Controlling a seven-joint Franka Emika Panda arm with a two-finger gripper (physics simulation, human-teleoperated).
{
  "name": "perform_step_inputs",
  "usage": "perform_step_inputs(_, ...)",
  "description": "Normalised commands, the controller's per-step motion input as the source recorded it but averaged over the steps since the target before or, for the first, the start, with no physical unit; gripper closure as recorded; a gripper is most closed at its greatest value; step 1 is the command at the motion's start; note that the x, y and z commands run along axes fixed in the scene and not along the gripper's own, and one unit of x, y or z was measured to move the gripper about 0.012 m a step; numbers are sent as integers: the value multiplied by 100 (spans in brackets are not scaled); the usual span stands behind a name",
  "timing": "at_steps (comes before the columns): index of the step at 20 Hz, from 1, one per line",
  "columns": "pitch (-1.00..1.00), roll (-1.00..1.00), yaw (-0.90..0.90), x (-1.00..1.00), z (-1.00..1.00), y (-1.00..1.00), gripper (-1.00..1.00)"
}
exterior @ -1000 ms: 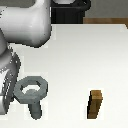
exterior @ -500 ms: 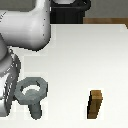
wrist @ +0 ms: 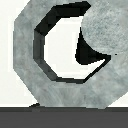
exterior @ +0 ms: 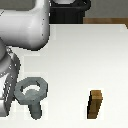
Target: Put the loop with the handle onto the peg.
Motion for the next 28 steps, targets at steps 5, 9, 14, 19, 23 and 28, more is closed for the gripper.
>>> perform_step_inputs(5,0,0,0,0,0,0,-100)
perform_step_inputs(9,0,0,0,0,0,0,-100)
perform_step_inputs(14,0,0,0,0,0,0,-100)
perform_step_inputs(19,0,0,0,0,0,0,100)
perform_step_inputs(23,0,0,0,0,0,0,100)
perform_step_inputs(28,0,0,0,0,0,0,100)
